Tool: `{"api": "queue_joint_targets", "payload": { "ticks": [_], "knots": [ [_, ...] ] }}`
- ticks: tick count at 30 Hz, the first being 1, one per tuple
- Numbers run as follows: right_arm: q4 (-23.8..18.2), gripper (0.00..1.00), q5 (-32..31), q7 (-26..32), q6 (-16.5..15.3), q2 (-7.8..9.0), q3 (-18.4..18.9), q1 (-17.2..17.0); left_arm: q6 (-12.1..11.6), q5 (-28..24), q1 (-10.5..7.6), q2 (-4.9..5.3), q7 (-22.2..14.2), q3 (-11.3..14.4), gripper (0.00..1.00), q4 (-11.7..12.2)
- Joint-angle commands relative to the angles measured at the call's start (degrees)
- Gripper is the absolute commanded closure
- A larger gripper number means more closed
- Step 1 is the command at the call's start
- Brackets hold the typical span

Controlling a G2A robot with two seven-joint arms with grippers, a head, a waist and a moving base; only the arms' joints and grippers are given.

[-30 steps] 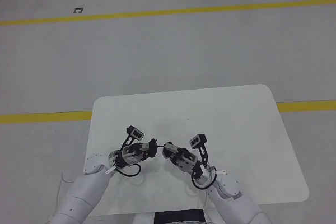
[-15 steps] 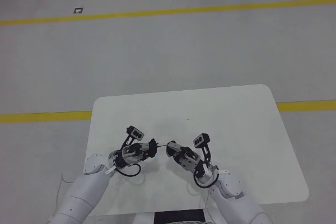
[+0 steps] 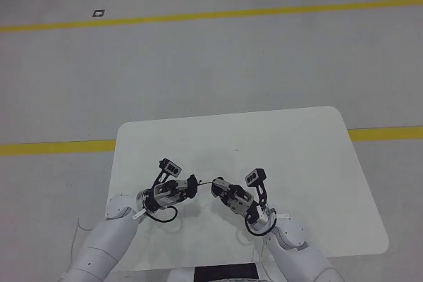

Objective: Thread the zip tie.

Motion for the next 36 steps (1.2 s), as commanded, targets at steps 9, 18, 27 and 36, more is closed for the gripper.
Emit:
{"api": "queue_joint_targets", "payload": {
  "ticks": [9,18,27,36],
  "knots": [
    [0.3,1.00,0.2,0.3,0.0,-0.18,0.5,-0.1,0.0,0.0,0.00,0.00,0.0,0.0,1.00,0.0],
    [0.7,1.00,0.1,0.3,0.0,-0.34,1.1,-0.3,0.0,0.0,0.00,0.00,0.0,0.0,1.00,0.0],
    [0.9,1.00,0.0,0.4,0.0,-0.40,2.2,-0.5,0.0,0.0,0.00,0.00,0.0,0.0,1.00,0.0],
    [0.7,1.00,0.1,0.4,0.0,-0.46,3.6,-1.0,0.0,0.0,0.00,0.00,0.0,0.0,1.00,0.0]
  ]
}}
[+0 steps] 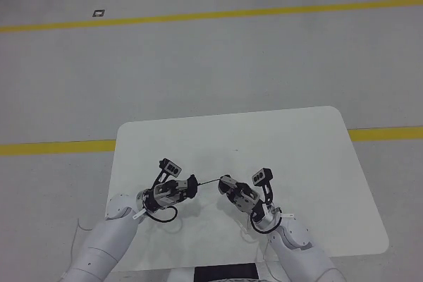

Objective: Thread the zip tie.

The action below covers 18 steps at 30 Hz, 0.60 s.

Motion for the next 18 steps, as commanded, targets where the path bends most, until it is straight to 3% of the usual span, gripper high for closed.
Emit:
{"api": "queue_joint_targets", "payload": {
  "ticks": [1,18],
  "knots": [
    [-0.1,1.00,0.0,0.1,0.0,-0.02,0.3,-0.1,0.0,0.0,0.00,0.00,0.0,0.0,1.00,0.0],
    [-1.2,1.00,-0.5,0.2,0.0,-0.37,2.5,-1.4,0.0,0.0,0.00,0.00,0.0,0.0,1.00,0.0]
  ]
}}
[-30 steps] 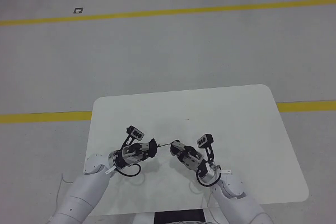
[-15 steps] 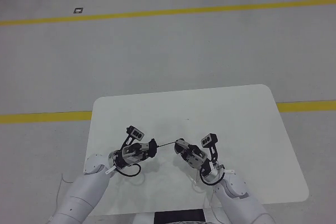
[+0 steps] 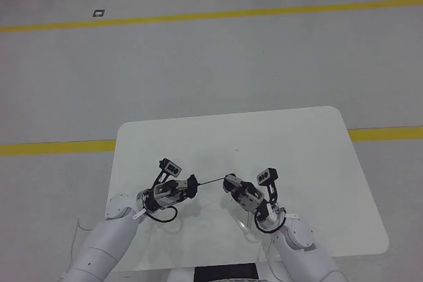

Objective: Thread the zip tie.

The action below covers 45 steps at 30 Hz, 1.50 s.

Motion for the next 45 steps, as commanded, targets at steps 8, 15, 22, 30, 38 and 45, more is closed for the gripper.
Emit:
{"api": "queue_joint_targets", "payload": {
  "ticks": [8,15,22,30,38,45],
  "knots": [
    [-1.1,1.00,0.1,0.6,0.0,-0.30,1.5,-0.9,0.0,0.0,0.00,0.00,0.0,0.0,1.00,0.0],
    [-1.5,1.00,0.0,1.0,0.0,-0.62,2.5,-1.4,0.0,0.0,0.00,0.00,0.0,0.0,1.00,0.0],
    [-1.5,1.00,-0.2,1.3,0.0,-0.99,3.0,-1.2,0.0,0.0,0.00,0.00,0.0,0.0,1.00,0.0],
    [-1.7,1.00,-0.2,1.1,0.0,-1.28,4.5,-1.3,0.0,0.0,0.00,0.00,0.0,0.0,1.00,0.0],
    [-4.5,0.00,-3.3,-0.6,0.0,-1.33,8.4,-2.8,0.0,0.0,0.00,0.00,0.0,0.0,1.00,0.0],
    [-4.5,0.00,-3.3,-0.6,0.0,-1.33,8.4,-2.8,0.0,0.0,0.00,0.00,0.0,0.0,1.00,0.0]
  ]
}}
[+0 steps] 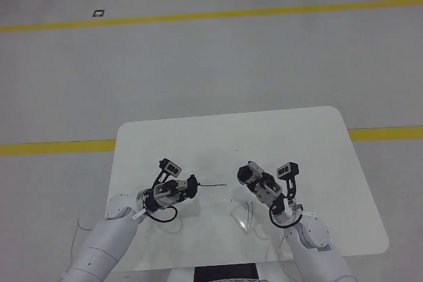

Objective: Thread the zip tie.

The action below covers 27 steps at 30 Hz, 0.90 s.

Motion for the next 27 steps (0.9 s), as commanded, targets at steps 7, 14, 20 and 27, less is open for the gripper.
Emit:
{"api": "queue_joint_targets", "payload": {
  "ticks": [7,14,20,27],
  "knots": [
    [-4.2,0.00,-8.4,-3.7,0.0,0.62,2.8,-0.9,0.8,0.9,0.21,0.07,3.2,-0.1,1.00,-0.9],
    [-9.8,0.00,-15.8,-6.8,0.0,1.04,6.1,-3.4,0.0,3.1,1.56,0.77,7.9,-4.3,1.00,-2.4],
    [-10.5,0.00,-19.6,-8.0,0.0,1.17,6.8,-3.6,0.0,2.9,3.45,0.35,11.3,-7.8,1.00,-5.8],
    [-10.5,0.00,-19.7,-8.3,0.1,1.17,6.9,-3.6,1.1,0.1,3.67,0.09,13.9,-7.5,1.00,-6.3]
  ]
}}
